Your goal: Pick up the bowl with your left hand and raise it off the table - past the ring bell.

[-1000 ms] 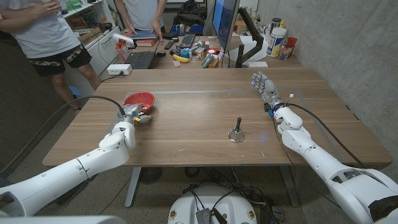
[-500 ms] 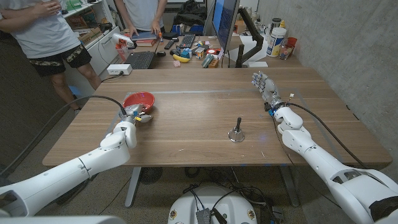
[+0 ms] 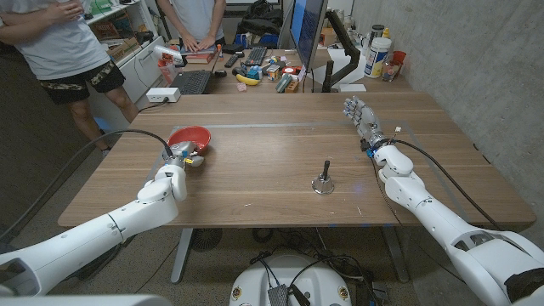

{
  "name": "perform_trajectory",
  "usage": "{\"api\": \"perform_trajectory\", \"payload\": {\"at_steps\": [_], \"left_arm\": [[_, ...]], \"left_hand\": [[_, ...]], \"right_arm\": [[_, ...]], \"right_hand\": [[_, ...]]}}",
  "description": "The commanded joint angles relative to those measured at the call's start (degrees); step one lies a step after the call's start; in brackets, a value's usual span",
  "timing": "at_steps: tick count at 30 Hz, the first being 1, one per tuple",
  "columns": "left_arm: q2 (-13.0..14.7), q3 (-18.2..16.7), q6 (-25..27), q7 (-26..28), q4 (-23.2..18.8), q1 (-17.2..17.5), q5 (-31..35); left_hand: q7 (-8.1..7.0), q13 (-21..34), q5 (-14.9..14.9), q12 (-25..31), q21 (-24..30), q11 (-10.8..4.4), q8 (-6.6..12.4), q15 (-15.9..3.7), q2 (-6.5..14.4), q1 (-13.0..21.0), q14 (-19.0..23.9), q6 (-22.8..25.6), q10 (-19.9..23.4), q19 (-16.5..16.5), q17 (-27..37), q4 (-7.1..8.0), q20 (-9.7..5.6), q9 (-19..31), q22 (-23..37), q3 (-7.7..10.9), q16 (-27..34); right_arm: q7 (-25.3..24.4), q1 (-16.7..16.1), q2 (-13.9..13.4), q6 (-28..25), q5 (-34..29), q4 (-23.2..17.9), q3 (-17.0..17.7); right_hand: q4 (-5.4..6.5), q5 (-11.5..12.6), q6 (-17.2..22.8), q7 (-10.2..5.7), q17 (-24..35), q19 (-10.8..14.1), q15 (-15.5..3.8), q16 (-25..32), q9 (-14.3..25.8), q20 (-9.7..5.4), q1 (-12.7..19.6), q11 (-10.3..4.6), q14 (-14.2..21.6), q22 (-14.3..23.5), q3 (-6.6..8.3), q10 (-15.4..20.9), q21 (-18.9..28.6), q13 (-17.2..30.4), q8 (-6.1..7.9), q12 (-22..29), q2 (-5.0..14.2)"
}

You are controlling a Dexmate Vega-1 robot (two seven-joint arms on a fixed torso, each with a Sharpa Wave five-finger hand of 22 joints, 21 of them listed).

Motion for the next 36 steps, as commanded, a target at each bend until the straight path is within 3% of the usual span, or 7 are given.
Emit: {"api": "perform_trajectory", "payload": {"at_steps": [1, 8, 12, 16, 36], "left_arm": [[-0.8, -0.2, 1.5, 0.9, -0.2, 0.1, -0.2], [-1.3, -0.2, 2.2, 1.7, -0.8, 0.3, -0.4], [-1.9, -1.1, 1.8, 3.8, -0.9, 1.1, -0.8], [-2.3, -1.9, 1.0, 5.6, -1.0, 1.9, -1.3], [-2.0, -3.2, 0.8, 7.7, -2.0, 2.7, -2.2]], "left_hand": [[-0.55, 0.9, -1.0, 1.1, 1.7, -0.90, 1.72, -8.51, 0.6, 2.4, 5.7, 5.5, 5.8, 4.4, 0.2, -0.13, -3.23, 0.2, 0.3, 1.42, 0.7], [-0.71, 1.7, -1.2, 1.4, 3.7, -1.26, 3.02, -9.21, 1.0, 5.3, 10.8, 9.9, 10.2, 9.1, 0.4, -0.32, -3.98, 0.2, 0.3, 2.94, 0.8], [-0.30, 2.3, -1.3, 1.7, 5.2, -1.20, 3.99, -9.58, 1.4, 7.0, 14.6, 12.7, 13.5, 12.5, 0.6, -0.16, -5.80, 0.3, 0.3, 3.86, 0.9], [-0.47, 2.6, -1.4, 1.6, 6.4, -1.19, 4.97, -9.94, 1.0, 8.5, 17.7, 15.3, 15.6, 15.1, 0.7, -0.31, -6.42, 0.3, 0.2, 4.41, 0.9], [0.24, 3.6, -1.3, 0.0, 6.4, -0.92, 4.06, -10.00, 1.8, 12.6, 17.0, 13.2, 14.1, 14.9, 1.2, -0.86, -5.99, 0.5, 0.0, 5.99, -0.6]], "right_arm": [[0.3, 0.3, 0.1, -0.3, -0.1, -0.1, -0.3], [0.3, -0.3, -0.5, -0.4, 0.2, -0.8, 0.1], [0.3, -0.7, -0.8, -0.4, 0.4, -1.1, 0.3], [0.5, -0.8, -0.9, -0.2, 0.5, -1.1, 0.5], [-0.1, -1.1, -0.8, -0.1, 0.6, -1.4, 0.7]], "right_hand": [[-0.25, 0.2, -0.1, -0.28, 0.1, 0.5, 0.22, 0.0, 0.3, 0.23, -0.5, -0.26, 0.5, 0.3, 0.17, 0.4, -0.1, 0.1, 0.02, -0.2, 0.25], [-0.26, 0.2, -0.1, -0.31, 0.1, 0.6, 0.23, 0.1, 0.3, 0.26, -0.5, -0.26, 0.5, 0.3, 0.17, 0.4, -0.2, 0.1, 0.01, -0.2, 0.25], [-0.25, 0.2, -0.1, -0.30, 0.1, 0.6, 0.20, 0.1, 0.3, 0.25, -0.6, -0.25, 0.6, 0.3, 0.17, 0.4, -0.2, 0.1, 0.01, -0.2, 0.25], [-0.25, 0.2, -0.2, -0.31, 0.1, 0.6, 0.17, 0.1, 0.3, 0.27, -0.6, -0.26, 0.6, 0.3, 0.17, 0.4, -0.3, 0.1, 0.01, -0.2, 0.26], [-0.26, 0.2, -0.1, -0.13, 0.1, 0.7, 0.23, 0.1, 0.3, 0.16, -0.7, -0.26, 0.6, 0.3, 0.16, 0.4, -0.6, 0.1, 0.08, -0.2, 0.25]]}}
